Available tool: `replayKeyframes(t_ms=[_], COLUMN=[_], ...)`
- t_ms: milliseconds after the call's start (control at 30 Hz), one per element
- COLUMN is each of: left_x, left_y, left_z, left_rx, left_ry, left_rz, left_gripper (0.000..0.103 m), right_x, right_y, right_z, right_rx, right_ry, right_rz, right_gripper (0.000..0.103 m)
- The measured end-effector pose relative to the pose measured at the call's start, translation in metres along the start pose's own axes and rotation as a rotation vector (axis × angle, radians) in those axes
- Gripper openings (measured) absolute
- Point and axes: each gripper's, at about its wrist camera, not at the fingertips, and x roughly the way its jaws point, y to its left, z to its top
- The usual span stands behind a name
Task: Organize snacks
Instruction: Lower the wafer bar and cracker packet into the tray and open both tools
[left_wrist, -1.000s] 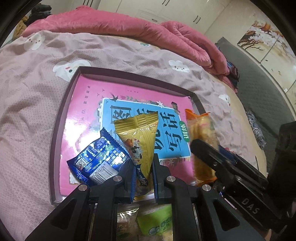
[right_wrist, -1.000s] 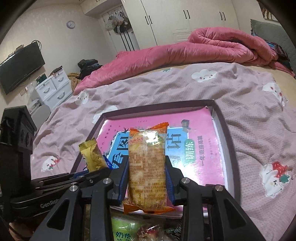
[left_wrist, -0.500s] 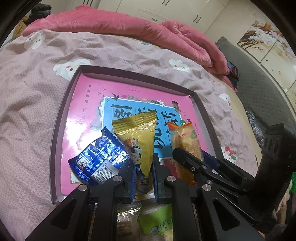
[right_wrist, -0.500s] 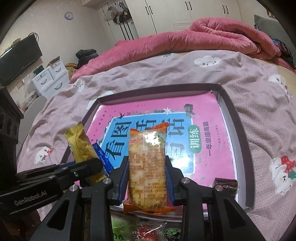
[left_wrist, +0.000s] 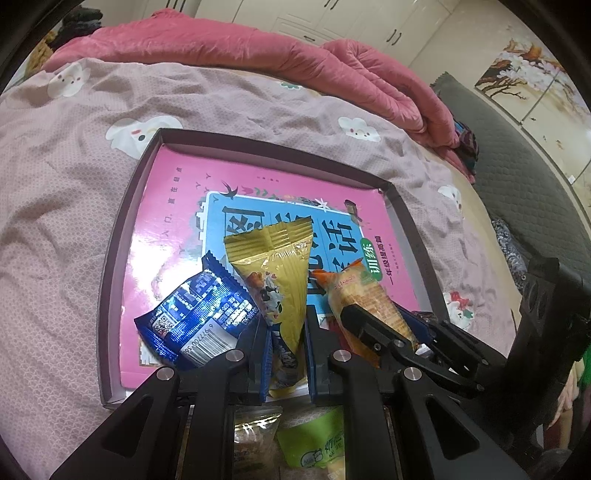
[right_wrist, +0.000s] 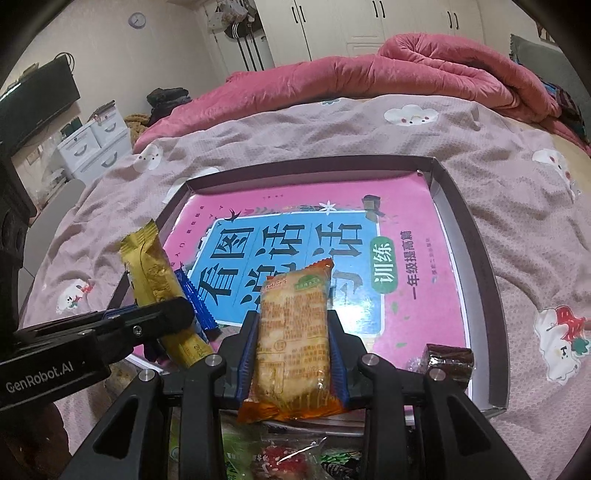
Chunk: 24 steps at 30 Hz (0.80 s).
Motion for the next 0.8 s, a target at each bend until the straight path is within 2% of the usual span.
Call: replayKeyframes(t_ms=[467,800], left_x=[0.006,0.008], left_y=[-0.002,-0.006], left_z=[-0.001,-0.003], left_rx=[-0.003,0.0], left_ry=[0.02,0.038], left_rz=[0.005,-0.016], left_gripper=[0.016,0.019], right_x=[-0.004,-0.013], right_y=[-0.006,-0.015], right_z=[0.0,-0.001], right_rx=[0.004,0.04], right_ry=[0.001,-0.017], right_rz=[-0.05,-0.051], right_gripper=[0.035,0.038])
